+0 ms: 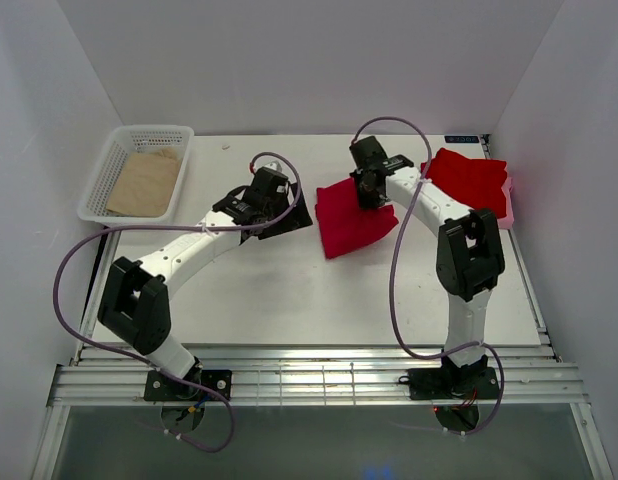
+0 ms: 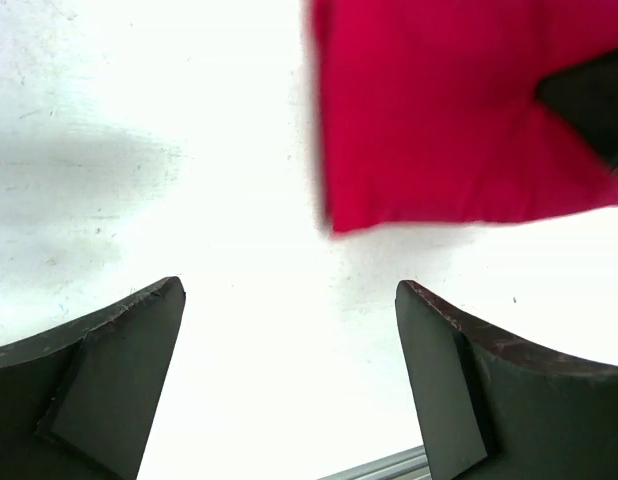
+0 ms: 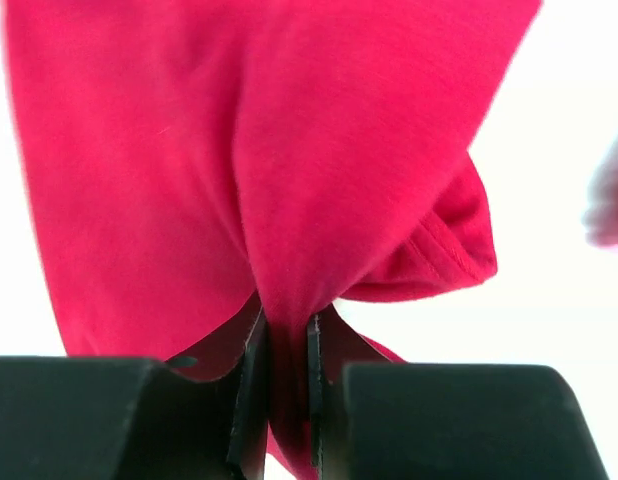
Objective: Fold and stack the t-shirts
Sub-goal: Put the neatly folded tshirt into the corner of the board with the right arm
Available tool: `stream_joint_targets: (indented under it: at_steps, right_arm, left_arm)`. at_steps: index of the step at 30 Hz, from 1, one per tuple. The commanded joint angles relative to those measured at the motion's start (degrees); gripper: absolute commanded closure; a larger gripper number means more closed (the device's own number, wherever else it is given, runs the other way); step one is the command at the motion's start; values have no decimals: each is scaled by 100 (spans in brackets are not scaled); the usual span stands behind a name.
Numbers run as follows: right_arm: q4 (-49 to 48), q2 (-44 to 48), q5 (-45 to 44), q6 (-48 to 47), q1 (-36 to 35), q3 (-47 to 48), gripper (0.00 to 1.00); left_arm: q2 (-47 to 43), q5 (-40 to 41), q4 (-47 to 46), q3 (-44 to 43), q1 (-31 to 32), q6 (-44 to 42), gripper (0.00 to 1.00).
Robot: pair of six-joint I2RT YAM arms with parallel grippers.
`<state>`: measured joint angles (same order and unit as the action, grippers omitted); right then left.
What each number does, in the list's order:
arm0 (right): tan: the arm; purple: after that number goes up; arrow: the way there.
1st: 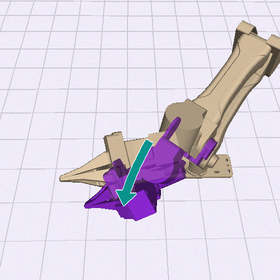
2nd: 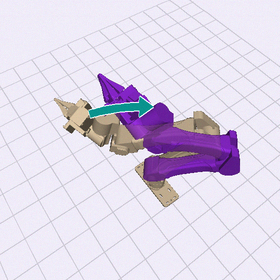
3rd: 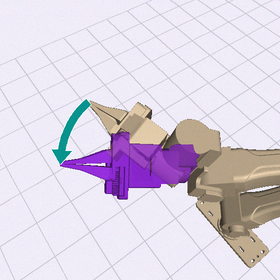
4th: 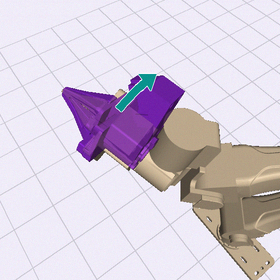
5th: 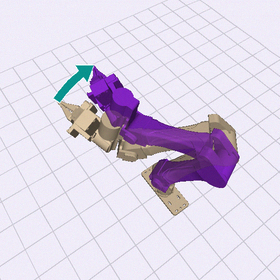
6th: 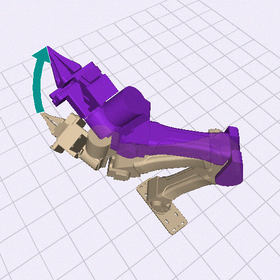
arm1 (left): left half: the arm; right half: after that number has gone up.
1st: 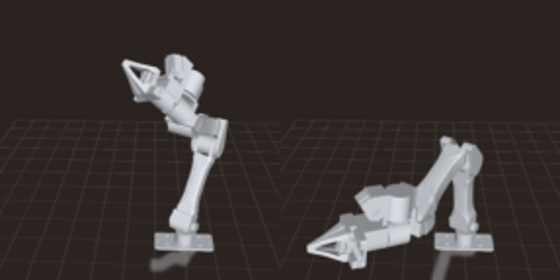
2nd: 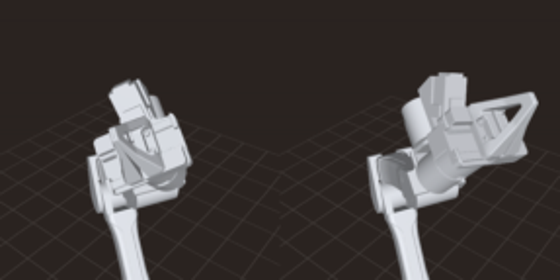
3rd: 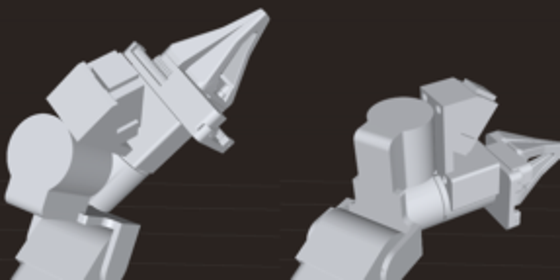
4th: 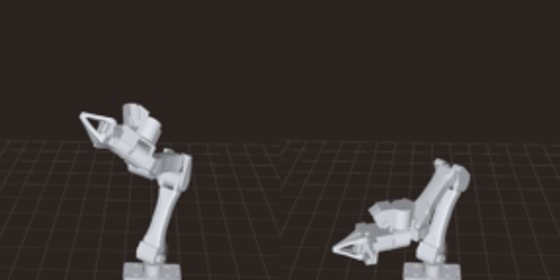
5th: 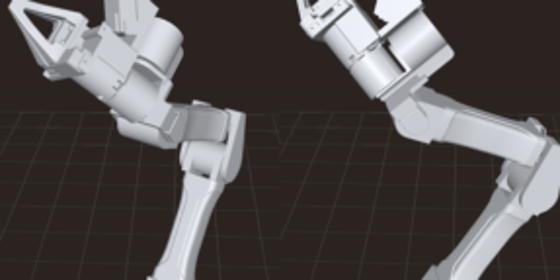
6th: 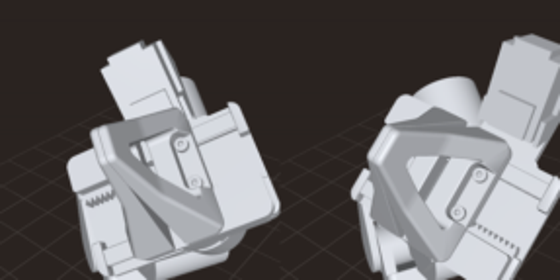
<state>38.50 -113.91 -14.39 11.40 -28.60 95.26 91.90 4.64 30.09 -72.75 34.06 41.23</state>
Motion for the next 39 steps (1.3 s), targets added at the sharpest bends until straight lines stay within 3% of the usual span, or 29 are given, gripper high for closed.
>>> stream_joint_targets:
  at_steps: [1, 9, 18, 39]
  right_arm:
    - [351, 53, -398, -629, 319, 466, 92]
    - [430, -263, -626, -1218, 961, 1099, 92]
    - [790, -720, -723, -1843, 1646, 2470, 92]
    - [685, -378, 103, -1746, 3712, 2488, 92]
  left_arm:
    - [-365, 63, 146, 296, -31, 69, 3]
    - [-734, 142, 278, 788, -23, 165, 3]
    - [-1121, 168, 401, 1430, -31, 394, 3]
    - [-1271, 116, 525, 1676, -31, 535, 3]
